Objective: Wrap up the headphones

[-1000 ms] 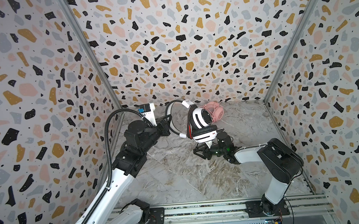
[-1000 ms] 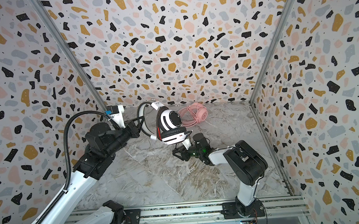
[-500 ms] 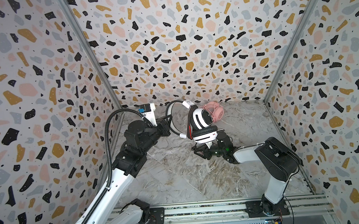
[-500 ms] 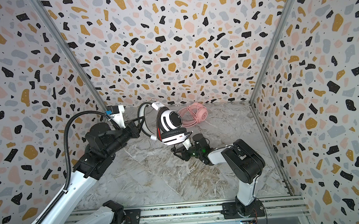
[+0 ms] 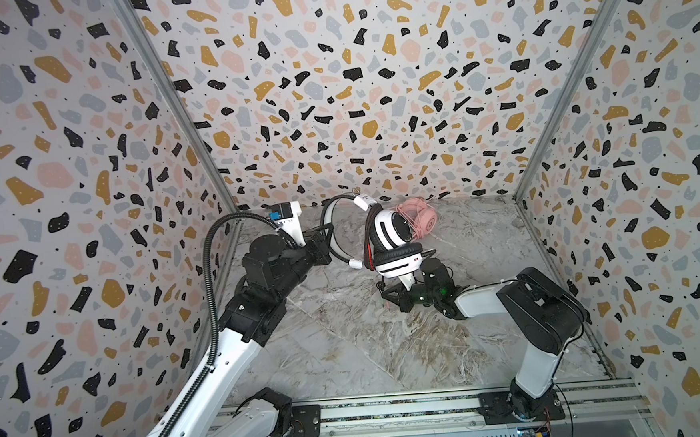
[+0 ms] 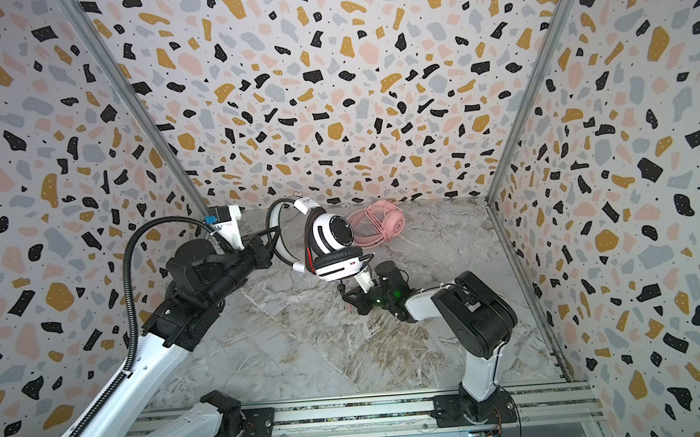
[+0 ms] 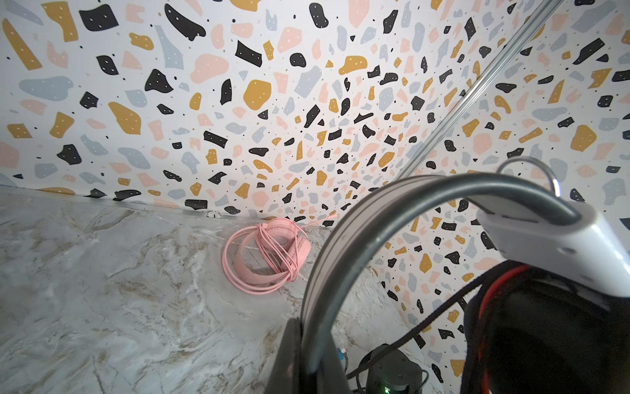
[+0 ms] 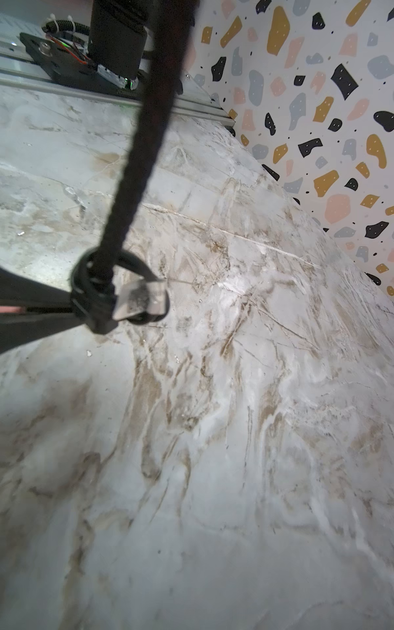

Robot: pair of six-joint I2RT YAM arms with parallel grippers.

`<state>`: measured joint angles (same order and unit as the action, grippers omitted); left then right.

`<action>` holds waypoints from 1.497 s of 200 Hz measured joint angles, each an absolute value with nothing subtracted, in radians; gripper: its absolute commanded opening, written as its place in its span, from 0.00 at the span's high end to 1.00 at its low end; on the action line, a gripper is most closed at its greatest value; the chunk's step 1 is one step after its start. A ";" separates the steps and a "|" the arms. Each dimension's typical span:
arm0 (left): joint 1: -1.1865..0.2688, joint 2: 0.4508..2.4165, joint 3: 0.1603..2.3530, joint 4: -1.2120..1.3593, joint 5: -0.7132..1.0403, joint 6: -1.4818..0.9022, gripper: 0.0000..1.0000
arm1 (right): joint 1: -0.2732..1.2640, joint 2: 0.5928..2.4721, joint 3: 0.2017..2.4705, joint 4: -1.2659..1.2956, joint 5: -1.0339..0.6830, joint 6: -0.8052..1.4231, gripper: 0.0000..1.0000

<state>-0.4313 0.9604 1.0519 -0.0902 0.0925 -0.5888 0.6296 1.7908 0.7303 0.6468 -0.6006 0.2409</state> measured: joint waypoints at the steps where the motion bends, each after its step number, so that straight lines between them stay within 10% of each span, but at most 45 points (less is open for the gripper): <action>1: -0.431 0.960 1.052 -0.090 0.091 -0.589 1.00 | 0.630 1.790 0.730 0.646 -0.600 0.241 0.97; 176: -0.427 1.283 1.029 -0.043 -0.882 -0.669 1.00 | 0.974 1.119 0.721 0.131 -0.332 0.164 0.98; 299: -0.521 1.209 0.772 0.073 -0.439 -0.361 1.00 | 0.741 1.134 1.010 0.006 -0.207 0.047 0.98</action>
